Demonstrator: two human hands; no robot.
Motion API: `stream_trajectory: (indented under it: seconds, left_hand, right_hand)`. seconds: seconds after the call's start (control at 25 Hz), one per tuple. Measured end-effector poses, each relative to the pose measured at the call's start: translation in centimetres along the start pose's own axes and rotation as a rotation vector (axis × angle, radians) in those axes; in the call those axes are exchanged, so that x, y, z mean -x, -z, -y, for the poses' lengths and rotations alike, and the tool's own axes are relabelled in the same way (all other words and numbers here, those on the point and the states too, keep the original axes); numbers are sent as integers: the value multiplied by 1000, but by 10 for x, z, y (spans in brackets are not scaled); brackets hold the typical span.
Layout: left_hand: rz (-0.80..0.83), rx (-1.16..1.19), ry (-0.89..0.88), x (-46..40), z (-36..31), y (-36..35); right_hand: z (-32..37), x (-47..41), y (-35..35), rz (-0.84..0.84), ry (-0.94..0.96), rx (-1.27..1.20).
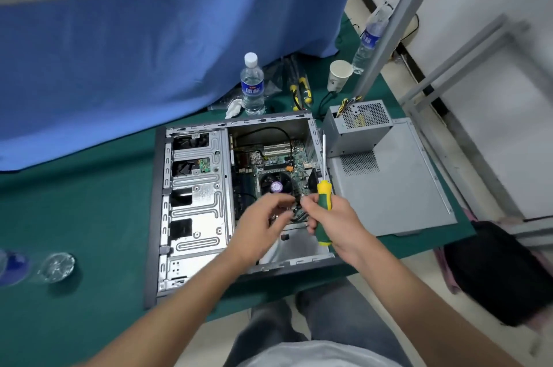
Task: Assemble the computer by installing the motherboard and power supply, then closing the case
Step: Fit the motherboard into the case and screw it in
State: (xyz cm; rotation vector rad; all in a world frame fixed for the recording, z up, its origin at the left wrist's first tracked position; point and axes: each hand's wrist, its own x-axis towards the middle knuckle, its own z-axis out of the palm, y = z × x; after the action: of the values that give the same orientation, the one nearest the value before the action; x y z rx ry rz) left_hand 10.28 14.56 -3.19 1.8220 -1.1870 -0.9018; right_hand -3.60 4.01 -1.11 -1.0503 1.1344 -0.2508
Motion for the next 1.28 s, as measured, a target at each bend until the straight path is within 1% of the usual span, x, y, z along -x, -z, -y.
stream_trajectory:
  seconds: [0.08, 0.16, 0.24, 0.4, 0.56, 0.6, 0.68, 0.76, 0.84, 0.92, 1.04, 1.16, 1.28]
  left_hand:
    - [-23, 137, -27, 8, -12, -8]
    - [-65, 194, -20, 14, -19, -13]
    - [-70, 166, -30, 17, -22, -14]
    - [-77, 14, -160, 17, -25, -11]
    - [-49, 5, -171, 14, -29, -9]
    - [-48, 36, -136, 15, -28, -10]
    - [-63, 176, -10, 18, -25, -9]
    - [-112, 268, 78, 17, -21, -2]
    - [-138, 286, 124, 17, -16, 4]
    - [-151, 273, 136, 18, -15, 8]
    - [-165, 265, 137, 20, -15, 10]
    - [-184, 279, 159, 20, -14, 12]
    - [-186, 285, 164, 21, -12, 13]
  right_hand:
    - [-3, 8, 0, 68, -27, 18]
    - [-4, 16, 2, 113, -61, 9]
    - [-6, 20, 5, 122, -96, -26]
    - [-6, 30, 10, 149, -119, -64]
    - [-4, 35, 15, 135, -95, -69]
    - [-4, 36, 18, 141, -79, -10]
    - [-4, 38, 26, 114, -16, 246]
    - [-3, 38, 40, -15, 116, 678]
    - [-3, 38, 53, -109, 233, 1111]
    - [-3, 39, 60, -118, 272, 1353]
    - [0, 41, 62, -112, 304, 1515]
    - [5, 41, 65, -134, 327, 1575]
    - [5, 42, 64, -115, 345, 1609]
